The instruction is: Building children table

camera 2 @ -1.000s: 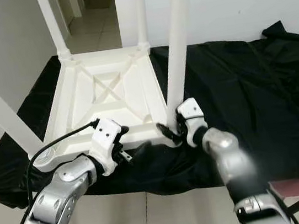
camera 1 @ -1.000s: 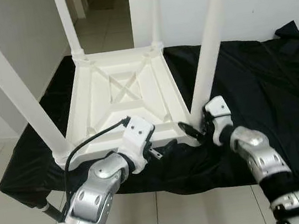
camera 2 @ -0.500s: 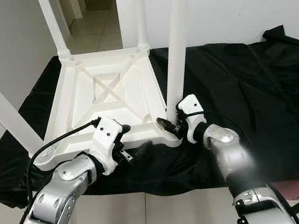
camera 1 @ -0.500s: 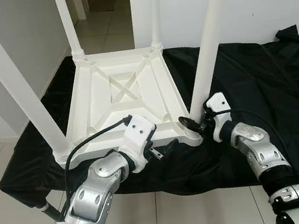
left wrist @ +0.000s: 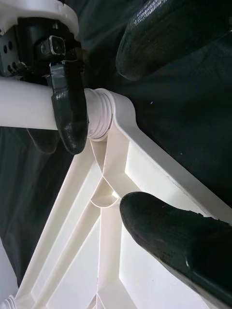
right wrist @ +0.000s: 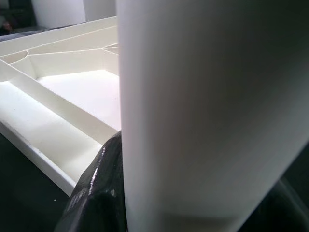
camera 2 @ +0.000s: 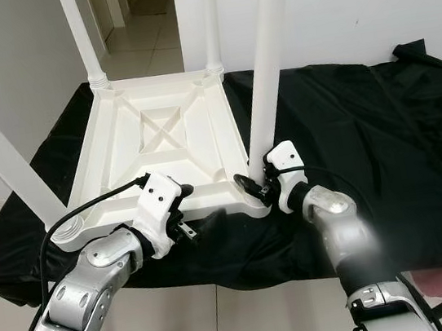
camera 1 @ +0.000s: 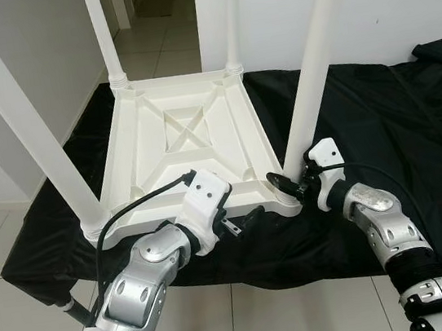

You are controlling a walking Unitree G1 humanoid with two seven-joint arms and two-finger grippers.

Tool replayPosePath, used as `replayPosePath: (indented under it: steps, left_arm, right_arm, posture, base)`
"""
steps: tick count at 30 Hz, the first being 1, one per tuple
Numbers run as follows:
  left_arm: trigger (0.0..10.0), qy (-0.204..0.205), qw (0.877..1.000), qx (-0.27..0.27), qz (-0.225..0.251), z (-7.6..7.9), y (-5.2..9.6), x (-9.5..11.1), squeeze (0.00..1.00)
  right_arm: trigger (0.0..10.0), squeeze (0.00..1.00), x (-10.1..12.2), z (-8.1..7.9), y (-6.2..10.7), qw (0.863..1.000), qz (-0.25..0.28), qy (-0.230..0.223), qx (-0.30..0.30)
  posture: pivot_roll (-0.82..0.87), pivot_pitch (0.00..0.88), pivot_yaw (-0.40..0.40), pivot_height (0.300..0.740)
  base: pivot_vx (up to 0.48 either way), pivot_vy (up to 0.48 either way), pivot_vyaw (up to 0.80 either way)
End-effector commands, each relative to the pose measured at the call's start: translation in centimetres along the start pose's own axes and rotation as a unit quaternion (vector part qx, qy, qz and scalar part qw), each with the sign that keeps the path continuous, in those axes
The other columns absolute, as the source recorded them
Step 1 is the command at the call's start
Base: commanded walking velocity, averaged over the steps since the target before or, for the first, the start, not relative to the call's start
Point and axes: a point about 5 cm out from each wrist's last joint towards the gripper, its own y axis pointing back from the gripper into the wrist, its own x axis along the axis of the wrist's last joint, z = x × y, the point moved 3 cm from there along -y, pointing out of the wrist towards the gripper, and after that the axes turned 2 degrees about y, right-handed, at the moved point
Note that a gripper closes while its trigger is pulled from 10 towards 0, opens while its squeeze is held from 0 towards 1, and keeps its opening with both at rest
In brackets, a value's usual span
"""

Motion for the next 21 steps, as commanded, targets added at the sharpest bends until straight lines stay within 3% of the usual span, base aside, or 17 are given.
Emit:
replayPosePath:
  steps: [1, 8, 12, 15, 21]
  left_arm:
    - [10.0, -0.004, 1.0, -0.01, -0.008, 0.1, -0.3, -0.3, 0.0]
    - [10.0, -0.003, 1.0, -0.019, -0.008, 0.4, -0.5, -0.5, 0.0]
    - [10.0, -0.003, 1.0, -0.019, -0.008, 0.4, -0.5, -0.5, 0.0]
    - [10.0, -0.001, 1.0, -0.019, -0.008, 0.4, -0.6, -0.5, 0.0]
    - [10.0, 0.0, 1.0, -0.019, -0.006, 0.5, -0.6, -0.5, 0.0]
  right_arm:
    - [10.0, 0.0, -0.6, -0.6, 0.0, 0.999, -0.021, -0.004, -0.046]
    - [10.0, 0.0, -0.6, -1.9, 0.5, 0.986, -0.031, -0.052, -0.158]
    - [10.0, 0.0, -0.6, -2.1, 0.5, 0.983, -0.033, -0.059, -0.17]
    - [10.0, 0.0, -0.6, -3.6, 0.7, 0.965, -0.041, -0.08, -0.245]
    - [10.0, 0.0, -0.3, -4.6, 0.7, 0.955, -0.04, -0.091, -0.281]
  posture:
    - [0.0, 0.002, 0.021, 0.74]
    - [-0.01, 0.006, 0.023, 0.74]
    - [-0.01, 0.006, 0.023, 0.74]
    - [-0.01, 0.002, 0.01, 0.74]
    - [-0.01, 0.0, 0.001, 0.74]
  base:
    - [0.0, 0.0, 0.0]
    - [0.0, 0.0, 0.0]
    - [0.0, 0.0, 0.0]
    - [0.0, 0.0, 0.0]
    - [0.0, 0.0, 0.0]
